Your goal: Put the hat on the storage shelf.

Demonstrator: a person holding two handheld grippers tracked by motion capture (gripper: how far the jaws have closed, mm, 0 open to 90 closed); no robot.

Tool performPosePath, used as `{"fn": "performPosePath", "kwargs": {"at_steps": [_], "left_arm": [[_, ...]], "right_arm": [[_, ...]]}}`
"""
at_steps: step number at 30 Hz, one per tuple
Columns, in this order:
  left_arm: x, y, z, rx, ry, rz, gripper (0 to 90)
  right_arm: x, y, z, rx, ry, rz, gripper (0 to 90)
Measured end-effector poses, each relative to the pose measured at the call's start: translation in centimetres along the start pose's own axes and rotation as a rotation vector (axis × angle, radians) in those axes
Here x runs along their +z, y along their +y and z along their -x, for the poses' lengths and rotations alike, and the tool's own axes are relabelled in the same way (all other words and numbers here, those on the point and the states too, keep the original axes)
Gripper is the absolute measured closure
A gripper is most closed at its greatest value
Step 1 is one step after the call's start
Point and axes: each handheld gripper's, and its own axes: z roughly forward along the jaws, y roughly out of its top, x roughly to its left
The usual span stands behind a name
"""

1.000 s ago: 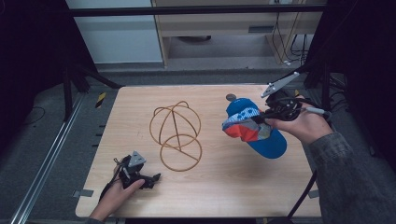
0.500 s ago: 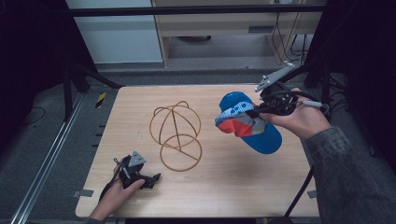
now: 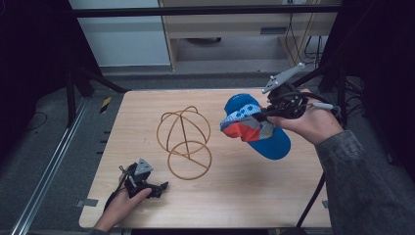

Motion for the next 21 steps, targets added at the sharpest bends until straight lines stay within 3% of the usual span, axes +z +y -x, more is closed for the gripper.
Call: {"fn": "performPosePath", "kwargs": {"at_steps": [6, 14, 21], "left_arm": [[0.0, 0.0, 0.0, 0.0, 0.0, 0.0, 0.0], [0.0, 0.0, 0.0, 0.0, 0.0, 0.0, 0.0], [0.0, 0.0, 0.0, 0.002, -0.001, -0.001, 0.0]], "right_arm": [[-0.2, 1.2, -0.7, -0.019, -0.002, 0.029, 86.2], [-0.2, 4.4, -2.1, -0.066, -0.009, 0.079, 86.3], [1.5, 7.0, -2.9, -0.097, 0.001, 0.099, 86.3]]}}
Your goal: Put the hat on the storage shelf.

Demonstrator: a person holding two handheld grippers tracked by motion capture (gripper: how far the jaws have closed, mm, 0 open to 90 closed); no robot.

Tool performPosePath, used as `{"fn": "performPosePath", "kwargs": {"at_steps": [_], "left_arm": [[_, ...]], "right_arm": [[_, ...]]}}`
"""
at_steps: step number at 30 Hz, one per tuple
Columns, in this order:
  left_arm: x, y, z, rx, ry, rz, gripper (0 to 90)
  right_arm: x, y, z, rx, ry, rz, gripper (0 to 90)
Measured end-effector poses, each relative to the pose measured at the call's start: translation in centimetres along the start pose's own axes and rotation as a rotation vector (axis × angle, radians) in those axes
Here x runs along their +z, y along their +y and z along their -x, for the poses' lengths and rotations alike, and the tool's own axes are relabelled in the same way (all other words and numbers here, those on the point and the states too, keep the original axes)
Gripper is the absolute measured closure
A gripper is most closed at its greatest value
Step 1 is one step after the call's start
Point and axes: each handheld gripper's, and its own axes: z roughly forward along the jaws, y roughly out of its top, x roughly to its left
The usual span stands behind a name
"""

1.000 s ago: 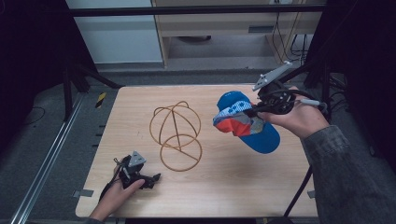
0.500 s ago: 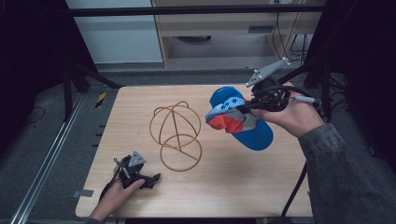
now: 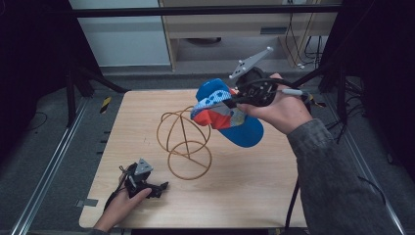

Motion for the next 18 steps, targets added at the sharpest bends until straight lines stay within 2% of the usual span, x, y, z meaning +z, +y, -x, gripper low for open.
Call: {"fn": "performPosePath", "kwargs": {"at_steps": [6, 12, 18], "left_arm": [[0.0, 0.0, 0.0, 0.0, 0.002, 0.001, 0.0], [0.0, 0.0, 0.0, -0.002, 0.003, 0.003, 0.0], [0.0, 0.0, 0.0, -0.003, 0.003, 0.004, 0.0]], "right_arm": [[1.7, 1.9, -0.6, -0.017, 0.013, 0.014, 86.3], [3.4, 3.8, -1.2, -0.049, 0.022, 0.003, 86.3], [5.1, 5.0, -1.5, -0.056, 0.039, 0.0, 86.3]]}}
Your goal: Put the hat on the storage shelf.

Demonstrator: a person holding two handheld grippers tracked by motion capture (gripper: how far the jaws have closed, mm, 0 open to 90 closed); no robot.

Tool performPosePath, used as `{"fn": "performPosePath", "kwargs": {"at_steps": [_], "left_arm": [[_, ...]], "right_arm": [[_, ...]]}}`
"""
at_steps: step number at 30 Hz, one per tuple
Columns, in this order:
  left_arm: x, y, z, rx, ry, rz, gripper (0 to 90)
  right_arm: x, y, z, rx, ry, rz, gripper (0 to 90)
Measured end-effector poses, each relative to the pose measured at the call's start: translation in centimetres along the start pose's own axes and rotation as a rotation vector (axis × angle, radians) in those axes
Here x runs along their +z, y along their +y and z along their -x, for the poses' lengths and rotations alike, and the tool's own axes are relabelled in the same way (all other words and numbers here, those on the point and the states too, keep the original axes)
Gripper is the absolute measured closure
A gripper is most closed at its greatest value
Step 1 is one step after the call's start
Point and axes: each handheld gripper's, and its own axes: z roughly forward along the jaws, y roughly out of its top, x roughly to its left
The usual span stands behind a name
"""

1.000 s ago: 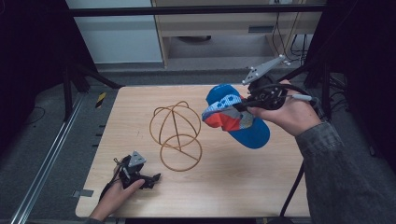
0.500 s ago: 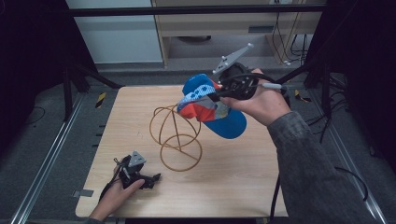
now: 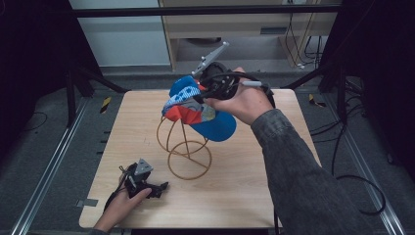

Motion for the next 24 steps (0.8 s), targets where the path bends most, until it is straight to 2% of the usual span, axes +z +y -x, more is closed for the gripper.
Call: {"fn": "performPosePath", "kwargs": {"at_steps": [6, 17, 24], "left_arm": [[0.0, 0.0, 0.0, 0.0, 0.0, 0.0, 0.0], [0.0, 0.0, 0.0, 0.001, 0.0, -0.001, 0.0], [0.0, 0.0, 0.0, 0.001, 0.0, -0.001, 0.0]], "right_arm": [[0.4, 0.9, -0.5, -0.022, 0.008, -0.003, 86.3], [0.7, 1.2, -0.7, -0.023, 0.012, -0.004, 86.3], [1.7, 2.0, -1.3, -0.044, 0.025, -0.008, 86.2]]}}
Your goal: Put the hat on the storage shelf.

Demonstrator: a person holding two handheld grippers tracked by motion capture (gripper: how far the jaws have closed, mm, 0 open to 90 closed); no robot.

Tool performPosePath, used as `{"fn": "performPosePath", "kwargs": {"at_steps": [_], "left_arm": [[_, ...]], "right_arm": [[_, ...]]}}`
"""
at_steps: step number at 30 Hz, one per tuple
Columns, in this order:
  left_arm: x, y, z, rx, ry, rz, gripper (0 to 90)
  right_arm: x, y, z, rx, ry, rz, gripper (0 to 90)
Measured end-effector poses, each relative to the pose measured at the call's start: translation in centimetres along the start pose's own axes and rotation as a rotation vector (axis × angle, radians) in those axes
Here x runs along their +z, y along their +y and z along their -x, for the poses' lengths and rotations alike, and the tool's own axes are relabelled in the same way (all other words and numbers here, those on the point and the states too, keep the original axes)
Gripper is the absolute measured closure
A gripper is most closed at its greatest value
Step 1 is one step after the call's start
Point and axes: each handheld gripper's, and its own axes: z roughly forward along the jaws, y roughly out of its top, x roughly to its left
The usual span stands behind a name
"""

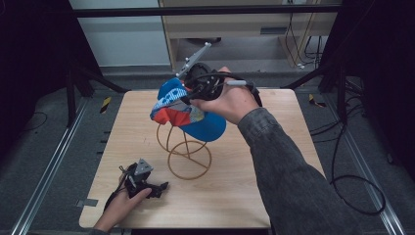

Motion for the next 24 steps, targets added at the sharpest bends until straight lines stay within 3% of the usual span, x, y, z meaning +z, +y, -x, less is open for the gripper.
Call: {"fn": "performPosePath", "kwargs": {"at_steps": [24], "left_arm": [[0.0, 0.0, 0.0, -0.001, -0.002, 0.001, 0.0]], "right_arm": [[3.3, 1.3, -1.8, -0.053, 0.038, -0.02, 86.0]]}}
